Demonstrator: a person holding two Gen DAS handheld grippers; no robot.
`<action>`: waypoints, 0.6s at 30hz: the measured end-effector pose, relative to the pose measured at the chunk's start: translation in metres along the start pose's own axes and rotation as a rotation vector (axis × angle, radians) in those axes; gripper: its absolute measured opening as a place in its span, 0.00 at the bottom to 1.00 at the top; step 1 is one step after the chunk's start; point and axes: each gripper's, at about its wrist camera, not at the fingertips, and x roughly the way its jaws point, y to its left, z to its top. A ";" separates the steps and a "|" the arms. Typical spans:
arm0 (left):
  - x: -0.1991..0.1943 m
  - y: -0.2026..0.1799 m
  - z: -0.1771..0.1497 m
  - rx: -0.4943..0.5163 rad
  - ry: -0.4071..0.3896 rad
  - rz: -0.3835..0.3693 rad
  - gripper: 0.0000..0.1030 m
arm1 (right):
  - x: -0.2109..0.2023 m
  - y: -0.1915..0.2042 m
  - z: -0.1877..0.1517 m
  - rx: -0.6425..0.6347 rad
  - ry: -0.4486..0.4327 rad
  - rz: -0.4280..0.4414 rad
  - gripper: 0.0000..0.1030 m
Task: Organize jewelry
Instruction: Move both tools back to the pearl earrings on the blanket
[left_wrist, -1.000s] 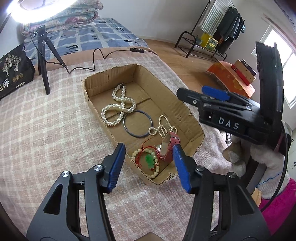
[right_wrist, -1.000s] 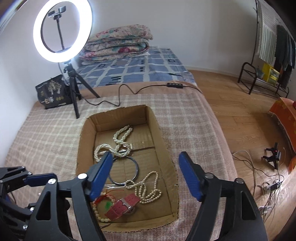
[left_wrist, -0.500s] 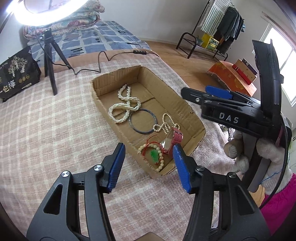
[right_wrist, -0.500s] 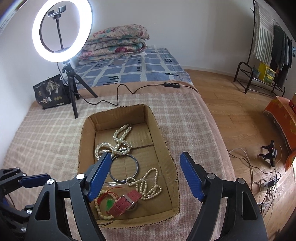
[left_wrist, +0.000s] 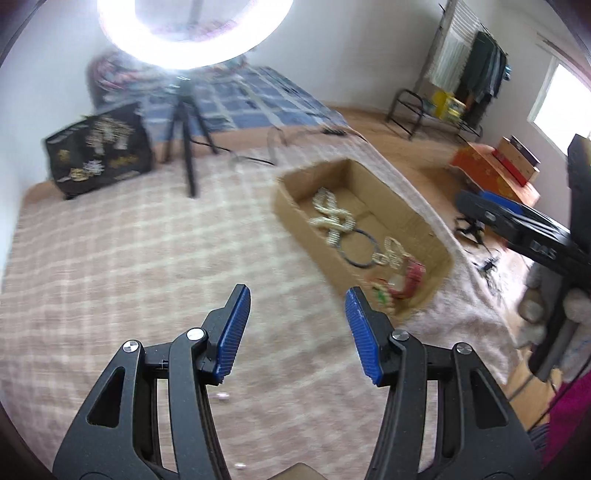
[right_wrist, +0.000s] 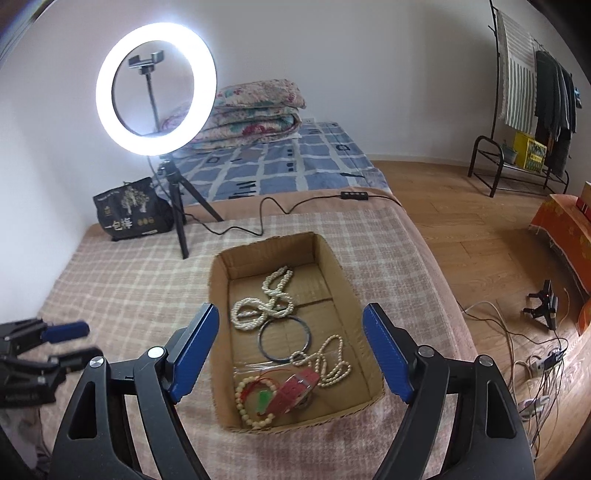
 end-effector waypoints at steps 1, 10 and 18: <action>-0.003 0.008 -0.003 -0.013 -0.005 0.003 0.53 | -0.003 0.005 -0.002 -0.008 -0.002 0.002 0.78; -0.025 0.074 -0.044 -0.108 0.019 0.021 0.53 | -0.021 0.059 -0.029 -0.111 -0.012 0.101 0.78; -0.046 0.085 -0.104 -0.100 0.052 0.029 0.53 | -0.003 0.117 -0.060 -0.256 -0.002 0.232 0.78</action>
